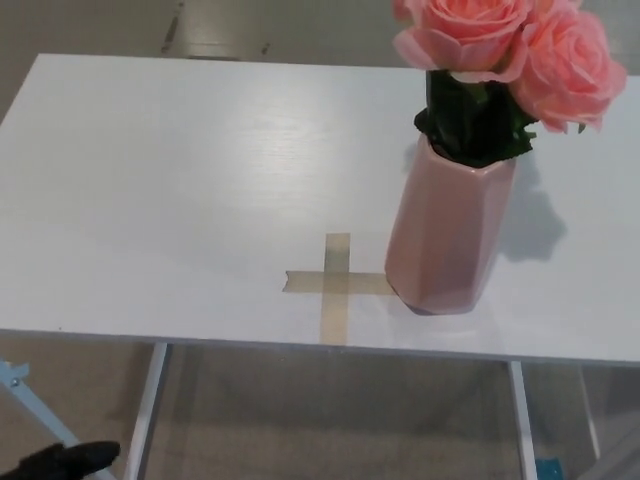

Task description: Use the left hand to pick up the rose and then lift and insert it into the pink vase.

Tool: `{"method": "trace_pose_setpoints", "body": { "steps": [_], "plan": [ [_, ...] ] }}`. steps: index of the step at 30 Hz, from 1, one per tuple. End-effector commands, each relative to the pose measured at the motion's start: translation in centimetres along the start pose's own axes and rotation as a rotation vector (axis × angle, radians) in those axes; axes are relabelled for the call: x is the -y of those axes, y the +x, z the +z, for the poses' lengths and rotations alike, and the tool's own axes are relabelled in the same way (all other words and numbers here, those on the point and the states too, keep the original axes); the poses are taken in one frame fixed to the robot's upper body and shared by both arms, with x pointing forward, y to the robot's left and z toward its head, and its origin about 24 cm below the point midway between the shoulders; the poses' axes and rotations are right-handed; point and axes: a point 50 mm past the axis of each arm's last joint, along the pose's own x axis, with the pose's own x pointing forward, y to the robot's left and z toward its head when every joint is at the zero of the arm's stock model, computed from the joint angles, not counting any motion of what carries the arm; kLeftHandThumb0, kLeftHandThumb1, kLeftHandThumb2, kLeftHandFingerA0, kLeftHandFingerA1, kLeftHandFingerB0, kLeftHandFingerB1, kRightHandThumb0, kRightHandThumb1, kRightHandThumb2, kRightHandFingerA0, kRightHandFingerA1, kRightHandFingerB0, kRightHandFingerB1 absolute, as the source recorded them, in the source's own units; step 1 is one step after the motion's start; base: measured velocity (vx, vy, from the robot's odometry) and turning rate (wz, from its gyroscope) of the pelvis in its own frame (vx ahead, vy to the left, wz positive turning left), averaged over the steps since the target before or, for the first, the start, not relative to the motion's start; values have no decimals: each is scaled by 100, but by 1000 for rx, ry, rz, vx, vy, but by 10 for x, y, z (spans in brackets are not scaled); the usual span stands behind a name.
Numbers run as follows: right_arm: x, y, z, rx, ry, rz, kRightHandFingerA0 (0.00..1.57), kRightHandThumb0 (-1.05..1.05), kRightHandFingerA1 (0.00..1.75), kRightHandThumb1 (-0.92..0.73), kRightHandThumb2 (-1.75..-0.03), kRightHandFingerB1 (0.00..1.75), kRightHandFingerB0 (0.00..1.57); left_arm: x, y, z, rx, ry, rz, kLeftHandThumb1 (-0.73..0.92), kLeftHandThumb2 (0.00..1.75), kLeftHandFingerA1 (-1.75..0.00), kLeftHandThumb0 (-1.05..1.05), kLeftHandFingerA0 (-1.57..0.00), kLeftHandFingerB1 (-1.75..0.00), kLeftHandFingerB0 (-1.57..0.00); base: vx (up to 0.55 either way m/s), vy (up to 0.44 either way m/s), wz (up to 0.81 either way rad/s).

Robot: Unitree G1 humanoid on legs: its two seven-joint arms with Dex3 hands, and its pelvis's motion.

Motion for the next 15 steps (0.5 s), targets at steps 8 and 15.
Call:
{"method": "trace_pose_setpoints", "body": {
  "steps": [8,15],
  "plan": [
    [-8,0,-2,-1,29,-19,69,-28,44,-62,-59,41,58,-17,17,-97,-517,75,441,39,101,-47,-38,0,-46,0,0,0,0],
    [-5,3,17,40,77,-17,68,-27,43,-63,-59,40,56,-23,32,-82,-441,-37,383,36,98,-47,-38,0,-47,0,0,0,0]
  ]
}}
